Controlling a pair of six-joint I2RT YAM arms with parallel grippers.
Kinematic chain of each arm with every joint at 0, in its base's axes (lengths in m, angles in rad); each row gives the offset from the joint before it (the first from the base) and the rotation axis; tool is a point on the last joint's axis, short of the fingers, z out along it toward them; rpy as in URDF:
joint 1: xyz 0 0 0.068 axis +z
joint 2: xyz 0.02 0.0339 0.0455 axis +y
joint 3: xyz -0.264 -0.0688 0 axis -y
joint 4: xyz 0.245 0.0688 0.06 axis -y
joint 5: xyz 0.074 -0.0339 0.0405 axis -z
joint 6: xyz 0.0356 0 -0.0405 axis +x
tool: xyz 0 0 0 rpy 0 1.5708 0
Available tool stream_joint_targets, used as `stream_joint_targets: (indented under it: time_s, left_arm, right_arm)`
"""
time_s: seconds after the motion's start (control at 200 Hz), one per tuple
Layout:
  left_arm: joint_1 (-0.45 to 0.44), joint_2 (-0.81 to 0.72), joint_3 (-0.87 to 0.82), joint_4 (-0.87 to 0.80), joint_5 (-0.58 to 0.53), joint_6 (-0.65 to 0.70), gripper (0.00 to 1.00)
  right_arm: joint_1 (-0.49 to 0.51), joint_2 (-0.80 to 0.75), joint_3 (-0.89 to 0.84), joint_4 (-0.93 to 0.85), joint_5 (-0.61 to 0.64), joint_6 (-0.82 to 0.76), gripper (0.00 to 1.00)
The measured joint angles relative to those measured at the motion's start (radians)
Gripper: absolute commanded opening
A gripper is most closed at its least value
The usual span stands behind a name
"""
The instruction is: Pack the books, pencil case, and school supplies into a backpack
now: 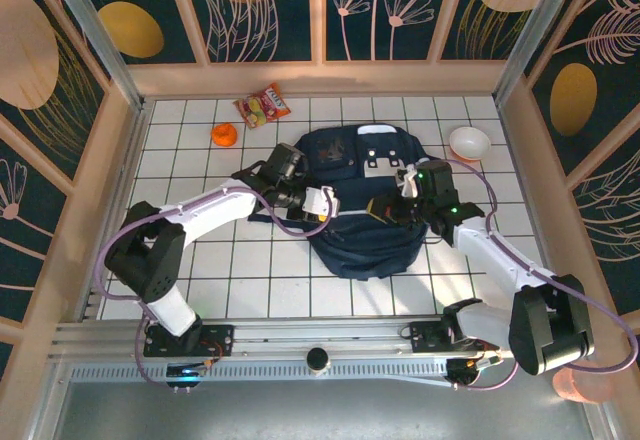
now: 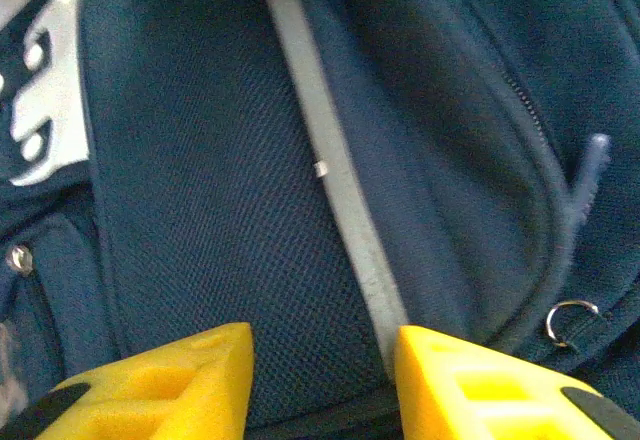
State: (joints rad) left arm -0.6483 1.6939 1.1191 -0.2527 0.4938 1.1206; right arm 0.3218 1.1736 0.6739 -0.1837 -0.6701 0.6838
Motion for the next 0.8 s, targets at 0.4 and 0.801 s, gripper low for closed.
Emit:
stream_joint_targets:
  time_s: [0.4,0.801]
  left_arm:
    - [-0.040,-0.148,-0.121,-0.030,0.052,-0.058,0.00]
    - [-0.083,-0.282,-0.264,0.119,0.048,-0.236,0.32]
  right_arm:
    - [-0.059,0.061,-0.004,0.070,-0.004,-0.043,0.01]
    - [-0.061,0.142,0.042,0.122,-0.058,-0.102,0.14]
